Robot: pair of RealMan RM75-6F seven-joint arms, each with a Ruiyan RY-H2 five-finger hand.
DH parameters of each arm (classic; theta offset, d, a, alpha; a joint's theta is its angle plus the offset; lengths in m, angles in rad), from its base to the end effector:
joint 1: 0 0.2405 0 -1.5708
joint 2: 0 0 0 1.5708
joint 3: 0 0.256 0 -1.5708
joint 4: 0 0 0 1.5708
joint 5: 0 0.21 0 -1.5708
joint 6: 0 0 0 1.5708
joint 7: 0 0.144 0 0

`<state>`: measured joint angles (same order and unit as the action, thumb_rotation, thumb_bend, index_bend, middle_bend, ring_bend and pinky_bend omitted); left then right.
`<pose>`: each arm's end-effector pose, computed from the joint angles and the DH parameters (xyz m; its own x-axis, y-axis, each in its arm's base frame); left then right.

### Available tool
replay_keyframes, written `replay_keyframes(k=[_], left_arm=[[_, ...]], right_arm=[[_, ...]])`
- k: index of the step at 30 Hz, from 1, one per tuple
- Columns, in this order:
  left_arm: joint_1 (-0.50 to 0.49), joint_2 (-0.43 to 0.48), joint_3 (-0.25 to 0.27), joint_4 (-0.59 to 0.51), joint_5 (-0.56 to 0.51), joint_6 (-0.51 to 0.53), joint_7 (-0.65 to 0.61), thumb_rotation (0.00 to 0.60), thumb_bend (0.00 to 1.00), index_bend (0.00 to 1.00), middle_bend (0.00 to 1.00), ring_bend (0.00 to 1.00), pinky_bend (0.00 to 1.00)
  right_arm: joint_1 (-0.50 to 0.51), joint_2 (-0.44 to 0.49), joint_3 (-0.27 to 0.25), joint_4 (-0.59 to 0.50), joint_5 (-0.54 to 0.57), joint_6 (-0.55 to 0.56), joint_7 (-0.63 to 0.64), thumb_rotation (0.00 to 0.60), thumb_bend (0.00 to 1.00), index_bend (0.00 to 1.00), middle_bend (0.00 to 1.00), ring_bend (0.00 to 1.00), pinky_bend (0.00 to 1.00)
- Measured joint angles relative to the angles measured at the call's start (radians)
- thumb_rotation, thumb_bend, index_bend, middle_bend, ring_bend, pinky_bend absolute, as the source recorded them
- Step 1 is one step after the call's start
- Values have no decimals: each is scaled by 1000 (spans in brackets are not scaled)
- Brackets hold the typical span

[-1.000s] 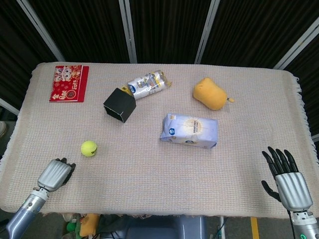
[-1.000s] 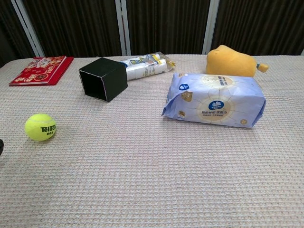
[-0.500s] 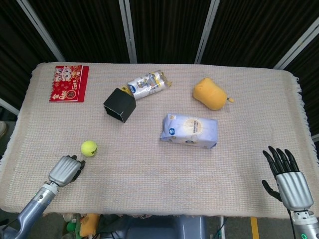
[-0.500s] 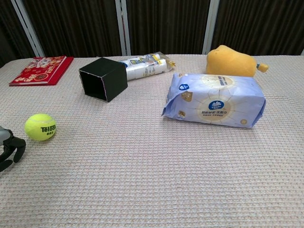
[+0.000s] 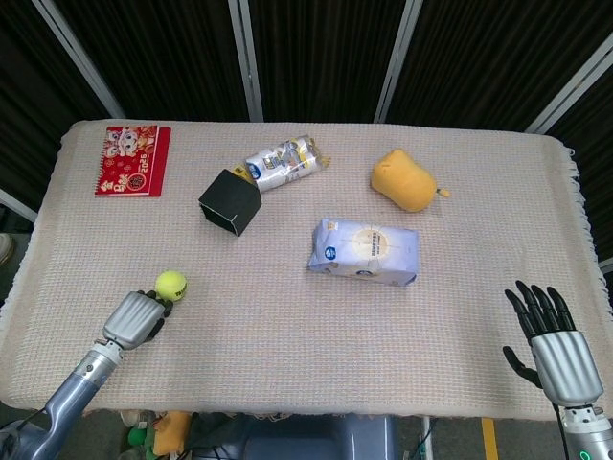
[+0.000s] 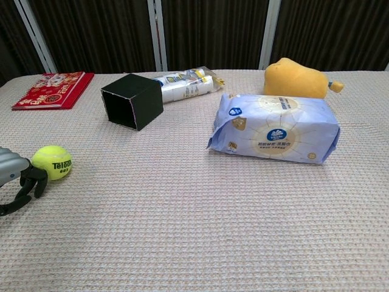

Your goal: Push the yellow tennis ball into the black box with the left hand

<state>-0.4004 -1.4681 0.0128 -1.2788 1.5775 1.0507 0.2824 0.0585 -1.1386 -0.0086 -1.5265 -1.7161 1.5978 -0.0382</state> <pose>-0.2863 0.2531 0.0049 0.7230 0.2201 0.6548 0.6712 -0.4485 -0.5903 -0.3002 -0.1585 0.1539 0.4862 0.0522 0.8723 -0.8518 -0.1945 0.4864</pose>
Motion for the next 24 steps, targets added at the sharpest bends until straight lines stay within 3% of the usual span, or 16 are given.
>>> replay_keyframes(k=[24], left_arm=[[-90, -77, -33, 98, -35, -51, -97, 600, 460, 313, 429, 321, 368]], right_arm=[[4, 6, -1, -4, 3, -11, 3, 600, 326, 0, 0, 0, 0]])
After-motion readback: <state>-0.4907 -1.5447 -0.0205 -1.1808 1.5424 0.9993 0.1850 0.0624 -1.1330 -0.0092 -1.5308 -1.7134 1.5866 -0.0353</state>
